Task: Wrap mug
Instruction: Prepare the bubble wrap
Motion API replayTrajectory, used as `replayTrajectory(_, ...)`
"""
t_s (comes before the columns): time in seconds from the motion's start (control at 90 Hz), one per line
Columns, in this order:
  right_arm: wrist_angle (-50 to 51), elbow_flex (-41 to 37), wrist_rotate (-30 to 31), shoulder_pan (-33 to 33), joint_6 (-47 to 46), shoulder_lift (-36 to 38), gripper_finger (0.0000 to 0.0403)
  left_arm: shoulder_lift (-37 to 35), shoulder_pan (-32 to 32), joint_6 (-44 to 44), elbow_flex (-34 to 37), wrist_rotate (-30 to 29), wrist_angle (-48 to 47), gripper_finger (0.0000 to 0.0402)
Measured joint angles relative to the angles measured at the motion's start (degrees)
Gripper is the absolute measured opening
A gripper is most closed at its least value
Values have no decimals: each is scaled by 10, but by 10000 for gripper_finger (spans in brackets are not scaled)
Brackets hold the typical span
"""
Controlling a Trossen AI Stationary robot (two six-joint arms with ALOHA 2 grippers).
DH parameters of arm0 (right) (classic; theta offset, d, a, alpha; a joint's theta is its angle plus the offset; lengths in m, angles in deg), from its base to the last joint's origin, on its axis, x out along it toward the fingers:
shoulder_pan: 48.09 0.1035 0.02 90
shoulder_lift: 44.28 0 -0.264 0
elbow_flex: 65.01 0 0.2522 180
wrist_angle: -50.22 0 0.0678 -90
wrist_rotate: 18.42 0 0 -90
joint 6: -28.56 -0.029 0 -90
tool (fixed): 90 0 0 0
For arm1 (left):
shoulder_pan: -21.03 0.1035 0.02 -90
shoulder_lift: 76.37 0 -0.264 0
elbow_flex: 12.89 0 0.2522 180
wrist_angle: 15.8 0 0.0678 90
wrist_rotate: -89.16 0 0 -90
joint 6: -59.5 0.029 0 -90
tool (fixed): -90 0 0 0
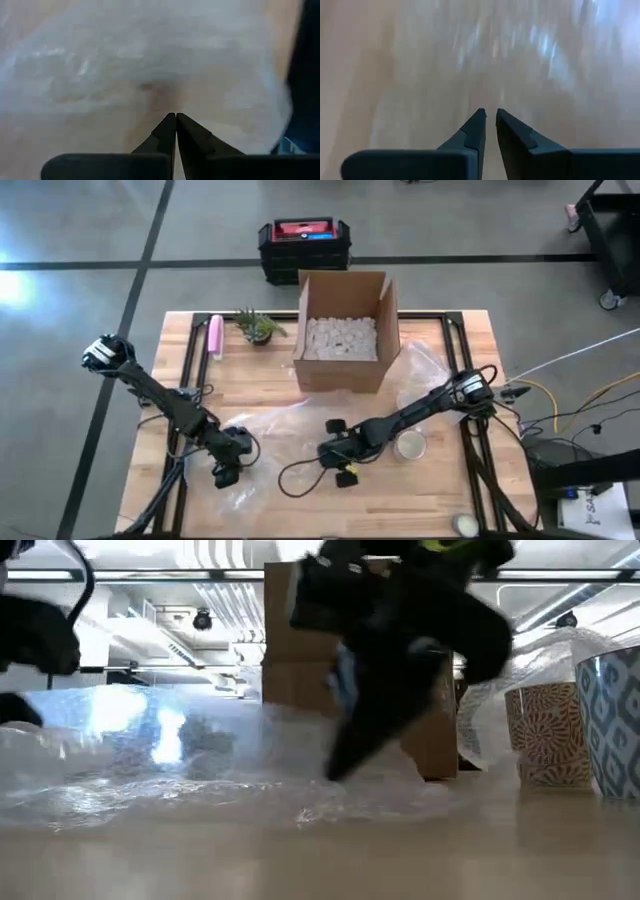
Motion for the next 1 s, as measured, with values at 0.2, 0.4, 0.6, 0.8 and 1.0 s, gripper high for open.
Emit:
replayTrajectory(0.2, 154, 0, -15, 15, -30, 26, 11, 0, 0, -22, -3, 42, -78, 0)
replayTrajectory(0.4, 218, 2, -32, 20, -30, 33, 7, -1, 0, -43, -27, 100, -159, 0)
replayTrajectory(0.6, 64, 20, 6, 11, 10, 63, 8, -2, 0, -7, -56, 80, -158, 0)
replayTrajectory(0.8, -180, 3, 24, -12, 55, 13, 8, -2, 0, -16, -59, 61, -157, 0)
replayTrajectory(1.0, -72, 1, 35, -13, -11, -34, 8, -2, -3, -25, -58, 64, -157, 0)
